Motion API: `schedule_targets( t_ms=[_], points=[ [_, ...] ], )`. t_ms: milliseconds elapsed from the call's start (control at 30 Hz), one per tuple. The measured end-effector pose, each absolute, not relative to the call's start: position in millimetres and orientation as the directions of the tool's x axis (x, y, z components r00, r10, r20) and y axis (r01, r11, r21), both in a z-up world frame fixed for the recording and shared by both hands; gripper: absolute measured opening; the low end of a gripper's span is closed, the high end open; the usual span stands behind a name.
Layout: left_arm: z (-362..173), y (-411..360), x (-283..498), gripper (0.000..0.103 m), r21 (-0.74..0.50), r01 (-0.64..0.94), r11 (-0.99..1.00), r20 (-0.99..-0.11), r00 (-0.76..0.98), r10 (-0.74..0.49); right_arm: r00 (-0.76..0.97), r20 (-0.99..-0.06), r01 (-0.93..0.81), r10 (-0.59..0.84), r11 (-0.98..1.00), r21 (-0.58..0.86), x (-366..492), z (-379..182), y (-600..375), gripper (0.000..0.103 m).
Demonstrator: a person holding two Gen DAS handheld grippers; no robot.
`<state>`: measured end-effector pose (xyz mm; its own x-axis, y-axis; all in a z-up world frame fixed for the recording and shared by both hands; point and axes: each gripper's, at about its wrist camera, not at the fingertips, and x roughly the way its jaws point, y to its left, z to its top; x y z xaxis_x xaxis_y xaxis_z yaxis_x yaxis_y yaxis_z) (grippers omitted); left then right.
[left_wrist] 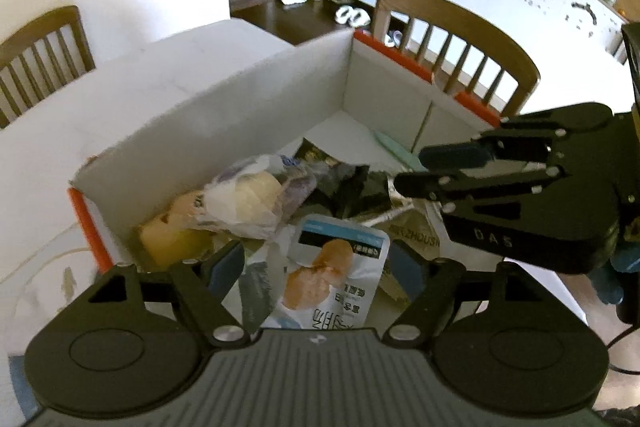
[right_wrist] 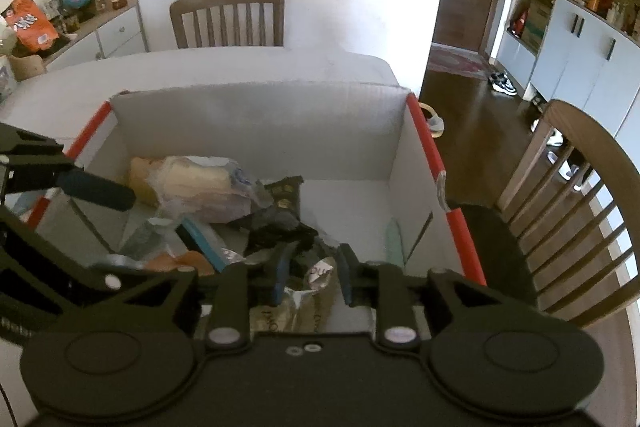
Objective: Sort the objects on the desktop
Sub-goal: 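Lower the snack packet and teal stick into the shoebox and open both tools, then withdraw both tools up from the filled shoebox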
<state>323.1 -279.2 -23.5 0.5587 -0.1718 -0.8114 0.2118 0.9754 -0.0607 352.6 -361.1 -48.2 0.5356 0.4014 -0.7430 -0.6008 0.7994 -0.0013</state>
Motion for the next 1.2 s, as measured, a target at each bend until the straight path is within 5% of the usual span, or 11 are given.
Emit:
schedule_targets(
  t_ms=[900, 1200],
  points=[
    [22, -256, 257, 0.085, -0.040, 0.061, 0.997, -0.745, 0.664, -0.070, 0.533, -0.672, -0.644, 0.514, 0.762, 0.072, 298, 2, -377, 0.043],
    [33, -250, 240, 0.101, -0.037, 0.014, 0.999, -0.720, 0.693, -0.036, 0.549, -0.645, -0.651, 0.532, 0.756, 0.071, 278, 12, -380, 0.067]
  ],
)
